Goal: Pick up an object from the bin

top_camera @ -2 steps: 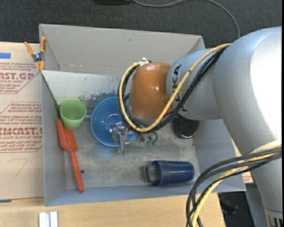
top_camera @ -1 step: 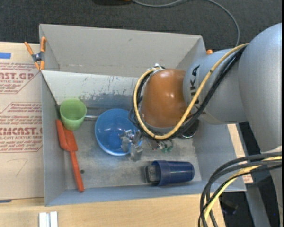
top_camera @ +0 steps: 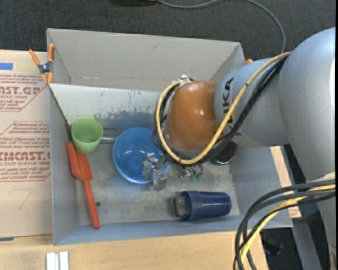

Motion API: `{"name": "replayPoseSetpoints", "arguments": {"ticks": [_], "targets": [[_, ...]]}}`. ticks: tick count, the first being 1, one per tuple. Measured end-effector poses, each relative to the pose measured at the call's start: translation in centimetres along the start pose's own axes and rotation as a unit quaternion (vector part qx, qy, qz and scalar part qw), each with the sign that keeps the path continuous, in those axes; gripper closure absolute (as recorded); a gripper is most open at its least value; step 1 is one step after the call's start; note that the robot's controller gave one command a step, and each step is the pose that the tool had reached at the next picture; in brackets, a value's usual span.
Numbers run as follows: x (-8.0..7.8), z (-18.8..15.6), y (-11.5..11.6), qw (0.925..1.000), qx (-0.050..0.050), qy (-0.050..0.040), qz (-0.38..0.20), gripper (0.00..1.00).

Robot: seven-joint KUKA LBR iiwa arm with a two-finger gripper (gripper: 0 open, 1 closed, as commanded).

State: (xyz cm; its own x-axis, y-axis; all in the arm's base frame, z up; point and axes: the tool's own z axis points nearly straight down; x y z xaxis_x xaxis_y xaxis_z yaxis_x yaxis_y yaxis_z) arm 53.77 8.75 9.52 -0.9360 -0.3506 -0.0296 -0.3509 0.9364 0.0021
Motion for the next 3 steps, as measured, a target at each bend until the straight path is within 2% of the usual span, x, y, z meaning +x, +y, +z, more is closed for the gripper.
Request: {"name": "replayPoseSetpoints", "arguments": {"ticks": [1,2,3], "targets": [[0.9,-5.3,1.7,0.9937,-0.001,-0.0009,-0.112,1.0],[0.9,-5.3,1.7,0.9937,-0.001,-0.0009,-0.112,1.0],[0.2,-14.2,1.4,0.9936,-0.001,0.0003,-0.113,1.0]]}}
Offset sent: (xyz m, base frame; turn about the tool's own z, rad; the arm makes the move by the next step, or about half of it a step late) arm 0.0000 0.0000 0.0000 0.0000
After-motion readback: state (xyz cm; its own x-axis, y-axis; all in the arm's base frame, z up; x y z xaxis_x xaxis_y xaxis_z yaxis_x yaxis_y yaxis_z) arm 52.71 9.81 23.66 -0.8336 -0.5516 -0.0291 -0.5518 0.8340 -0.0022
